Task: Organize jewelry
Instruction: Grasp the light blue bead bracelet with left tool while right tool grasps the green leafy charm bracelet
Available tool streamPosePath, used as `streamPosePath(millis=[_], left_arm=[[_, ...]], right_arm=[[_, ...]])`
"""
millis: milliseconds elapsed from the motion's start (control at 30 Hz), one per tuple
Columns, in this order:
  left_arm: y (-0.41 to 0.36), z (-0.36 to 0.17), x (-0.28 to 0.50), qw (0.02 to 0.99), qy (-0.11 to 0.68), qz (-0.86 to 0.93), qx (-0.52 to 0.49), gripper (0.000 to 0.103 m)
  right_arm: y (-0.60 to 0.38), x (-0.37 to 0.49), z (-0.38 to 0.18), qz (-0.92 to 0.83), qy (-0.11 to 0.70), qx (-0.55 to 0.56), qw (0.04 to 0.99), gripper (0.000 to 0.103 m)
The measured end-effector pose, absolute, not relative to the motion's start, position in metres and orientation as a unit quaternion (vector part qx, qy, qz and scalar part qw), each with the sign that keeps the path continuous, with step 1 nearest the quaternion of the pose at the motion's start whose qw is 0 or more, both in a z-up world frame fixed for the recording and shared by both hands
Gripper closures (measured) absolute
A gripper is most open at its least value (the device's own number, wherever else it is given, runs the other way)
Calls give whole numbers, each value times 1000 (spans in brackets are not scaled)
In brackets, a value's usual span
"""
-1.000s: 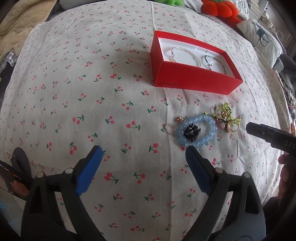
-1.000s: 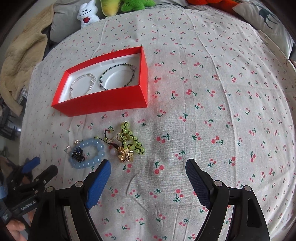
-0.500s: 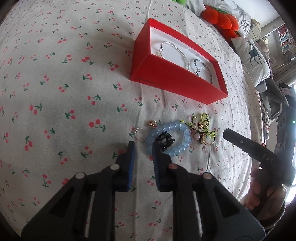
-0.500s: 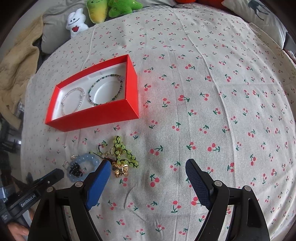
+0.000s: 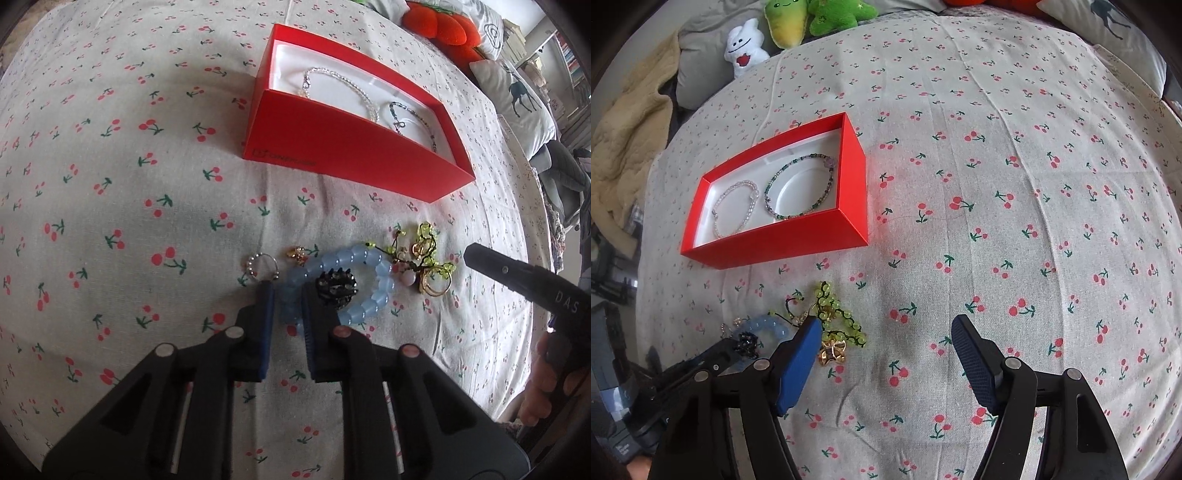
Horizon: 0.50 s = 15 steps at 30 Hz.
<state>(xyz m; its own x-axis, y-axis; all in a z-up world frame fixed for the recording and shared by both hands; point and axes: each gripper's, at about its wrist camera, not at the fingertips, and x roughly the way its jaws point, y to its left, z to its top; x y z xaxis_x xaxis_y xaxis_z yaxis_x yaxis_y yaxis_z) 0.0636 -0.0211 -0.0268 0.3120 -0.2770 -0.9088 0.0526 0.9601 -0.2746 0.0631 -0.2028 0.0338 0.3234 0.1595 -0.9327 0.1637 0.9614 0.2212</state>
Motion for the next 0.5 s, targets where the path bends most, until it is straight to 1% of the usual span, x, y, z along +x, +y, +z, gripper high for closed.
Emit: streamPosePath(millis=[67,100,167,200,267,333,400,467,500], left_arm=[[-23,-24,62,808,574,-102,-80,90],[-23,-23,60,809,574,-103,-76,90],[-22,-20,57,808,574,-109,-75,90],[-20,-19,56,807,575,-113,-77,90],[-14,-17,52,805,575,-119,-84,90],[-7,-15,49,805,573,-125,-88,90],[0,-13,46,806,571,-129,-89,90],[8,-12,41,805,571,-133,-92,90],[11,-12,40,804,571,-135,-92,90]], right_arm=[[-204,65,33,0,580,144,801,43],[-205,66,33,3,580,148,801,44],[-205,68,32,12,579,158,800,52],[-204,70,32,18,578,163,799,54],[-204,72,32,28,576,172,798,64],[-203,74,31,33,577,184,795,69],[-203,76,29,38,578,194,792,71],[-202,79,27,42,580,197,789,77],[-202,82,25,43,583,197,787,78]])
